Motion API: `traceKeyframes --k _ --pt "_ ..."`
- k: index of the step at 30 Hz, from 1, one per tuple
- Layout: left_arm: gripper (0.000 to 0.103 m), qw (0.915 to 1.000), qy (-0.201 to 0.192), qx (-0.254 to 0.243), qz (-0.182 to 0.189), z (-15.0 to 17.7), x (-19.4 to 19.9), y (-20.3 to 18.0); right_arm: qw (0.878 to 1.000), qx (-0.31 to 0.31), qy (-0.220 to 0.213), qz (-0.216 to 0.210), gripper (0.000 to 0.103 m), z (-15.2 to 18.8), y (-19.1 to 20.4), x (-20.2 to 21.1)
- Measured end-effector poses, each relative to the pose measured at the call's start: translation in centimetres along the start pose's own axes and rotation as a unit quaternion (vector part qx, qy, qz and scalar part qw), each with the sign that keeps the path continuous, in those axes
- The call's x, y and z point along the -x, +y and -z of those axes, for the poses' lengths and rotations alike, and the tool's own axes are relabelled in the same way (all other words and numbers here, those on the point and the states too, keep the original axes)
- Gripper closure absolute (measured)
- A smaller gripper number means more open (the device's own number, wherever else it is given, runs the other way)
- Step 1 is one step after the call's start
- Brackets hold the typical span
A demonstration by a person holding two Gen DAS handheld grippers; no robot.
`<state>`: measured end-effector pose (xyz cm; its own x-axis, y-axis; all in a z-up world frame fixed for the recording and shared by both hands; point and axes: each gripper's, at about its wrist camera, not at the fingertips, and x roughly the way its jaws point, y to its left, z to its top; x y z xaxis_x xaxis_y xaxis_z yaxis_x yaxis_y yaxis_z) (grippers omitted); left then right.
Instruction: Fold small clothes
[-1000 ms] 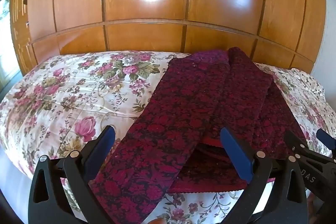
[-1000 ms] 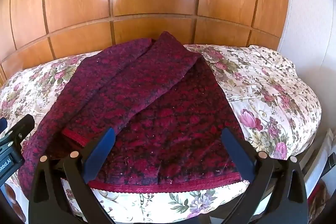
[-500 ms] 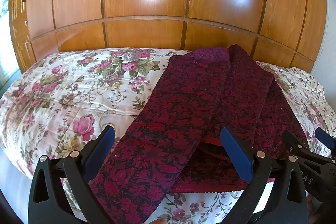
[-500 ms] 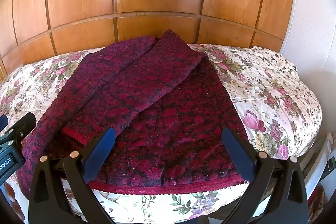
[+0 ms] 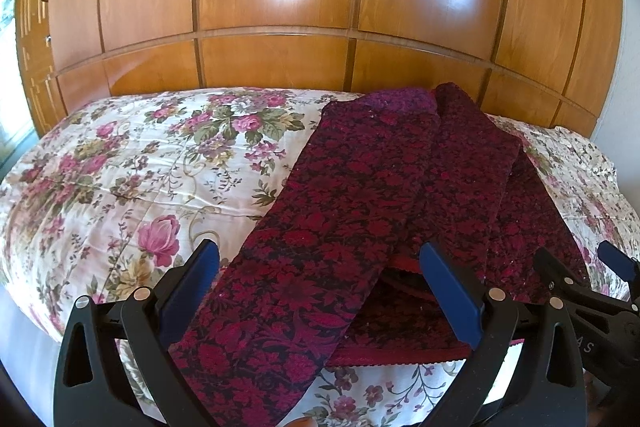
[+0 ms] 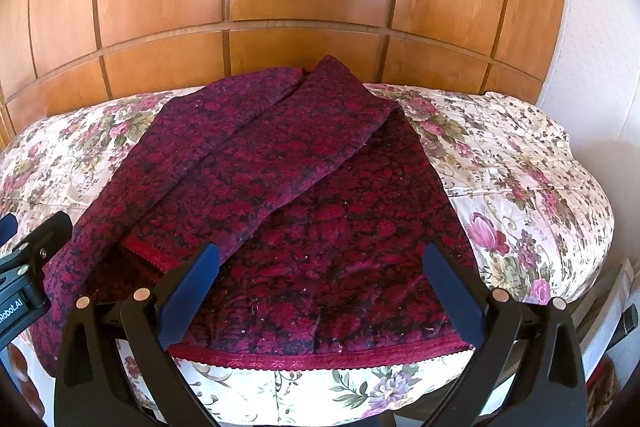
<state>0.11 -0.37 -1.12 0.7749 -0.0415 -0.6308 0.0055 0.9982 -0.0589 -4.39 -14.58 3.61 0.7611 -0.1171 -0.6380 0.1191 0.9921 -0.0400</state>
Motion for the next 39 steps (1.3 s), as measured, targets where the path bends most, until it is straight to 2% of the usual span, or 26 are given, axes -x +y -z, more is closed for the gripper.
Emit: traceKeyframes --k 27,36,39 --pt "0.004 1.0000 -0.002 0.003 0.001 -0.3 0.4 0.2 1.000 0.005 -0.003 -0.003 0.002 0.0 0.5 0.4" --pt "0.004 1.0000 0.003 0.003 0.007 -0.2 0.3 0.7 1.000 0.006 0.004 -0.005 0.002 0.0 0.6 0.1" --pt "0.004 0.9998 0.003 0.007 0.020 -0.1 -0.1 1.4 1.000 0.007 0.008 -0.006 0.002 0.0 0.5 -0.3"
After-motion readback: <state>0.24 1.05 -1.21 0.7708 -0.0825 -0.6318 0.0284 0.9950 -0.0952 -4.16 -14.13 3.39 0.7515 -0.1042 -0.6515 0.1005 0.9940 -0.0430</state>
